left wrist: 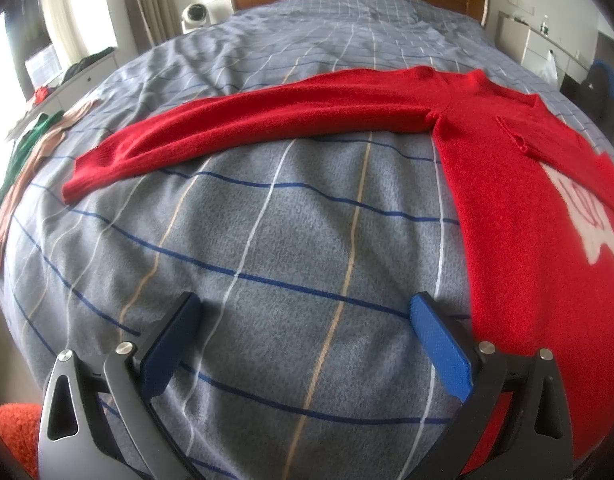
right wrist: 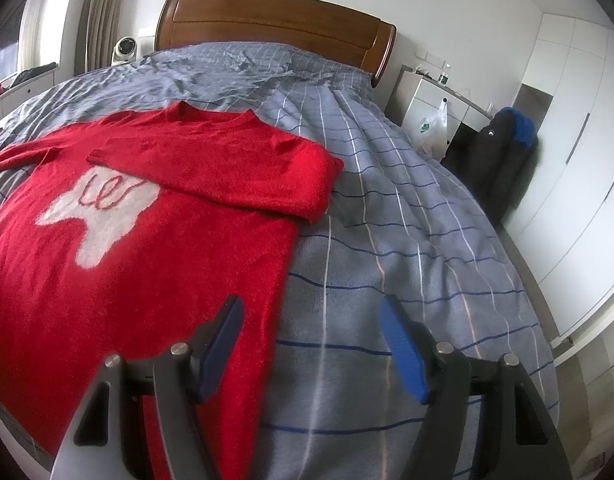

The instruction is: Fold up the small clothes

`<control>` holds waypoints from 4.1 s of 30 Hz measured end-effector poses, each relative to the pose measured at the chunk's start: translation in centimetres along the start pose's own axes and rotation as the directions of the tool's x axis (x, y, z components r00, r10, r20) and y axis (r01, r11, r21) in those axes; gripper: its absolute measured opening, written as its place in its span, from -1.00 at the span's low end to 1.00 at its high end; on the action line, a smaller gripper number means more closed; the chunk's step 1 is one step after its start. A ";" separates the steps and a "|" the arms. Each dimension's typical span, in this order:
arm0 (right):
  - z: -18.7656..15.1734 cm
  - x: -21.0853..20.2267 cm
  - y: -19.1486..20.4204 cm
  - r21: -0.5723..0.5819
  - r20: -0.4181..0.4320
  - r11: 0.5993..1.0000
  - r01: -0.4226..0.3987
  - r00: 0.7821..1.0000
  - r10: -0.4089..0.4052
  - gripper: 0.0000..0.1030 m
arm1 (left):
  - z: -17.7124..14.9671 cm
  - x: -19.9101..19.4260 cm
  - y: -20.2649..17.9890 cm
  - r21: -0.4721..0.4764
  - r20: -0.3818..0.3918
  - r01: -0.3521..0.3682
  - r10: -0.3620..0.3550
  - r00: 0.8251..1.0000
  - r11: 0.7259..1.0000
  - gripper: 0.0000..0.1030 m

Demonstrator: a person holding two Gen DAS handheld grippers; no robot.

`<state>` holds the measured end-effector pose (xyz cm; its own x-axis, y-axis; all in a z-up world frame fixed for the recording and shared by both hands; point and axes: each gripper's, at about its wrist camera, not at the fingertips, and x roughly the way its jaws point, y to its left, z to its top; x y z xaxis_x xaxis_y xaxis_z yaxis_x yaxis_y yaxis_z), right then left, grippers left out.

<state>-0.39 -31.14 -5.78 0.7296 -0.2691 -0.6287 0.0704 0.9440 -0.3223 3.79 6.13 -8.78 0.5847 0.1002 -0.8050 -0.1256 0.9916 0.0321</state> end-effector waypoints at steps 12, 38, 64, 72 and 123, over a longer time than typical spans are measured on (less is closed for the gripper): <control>0.2 -1.0 -1.3 0.037 0.026 0.999 0.000 1.000 -0.001 0.35 | 3.6 -4.5 9.5 -0.305 0.072 0.194 -0.180 0.981 0.932 0.99; 0.5 0.0 -0.1 0.023 0.018 0.999 -0.049 0.999 0.049 0.35 | 20.0 -2.7 8.7 -0.062 0.085 0.027 -0.022 0.996 0.998 -0.80; -0.4 1.0 -4.5 0.178 0.002 0.982 -0.060 0.998 0.061 0.35 | 10.5 -4.6 -9.6 0.336 0.112 0.221 -0.272 0.956 0.915 0.84; -0.9 2.4 -7.6 0.309 -0.043 0.950 -0.044 0.997 0.060 0.35 | 8.1 0.6 3.6 -0.059 0.138 0.064 -0.055 0.989 0.996 0.84; 9.6 12.1 -1.1 0.639 -0.102 0.696 -0.328 0.860 0.499 -0.03 | 6.2 2.5 3.4 -0.108 0.108 0.080 -0.069 0.992 0.991 0.84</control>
<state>14.87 -33.60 -6.19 0.5931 0.2203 -0.7744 0.2447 0.8670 0.4341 9.76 10.28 -7.04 0.6748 0.0401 -0.7369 -0.1642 0.9816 -0.0970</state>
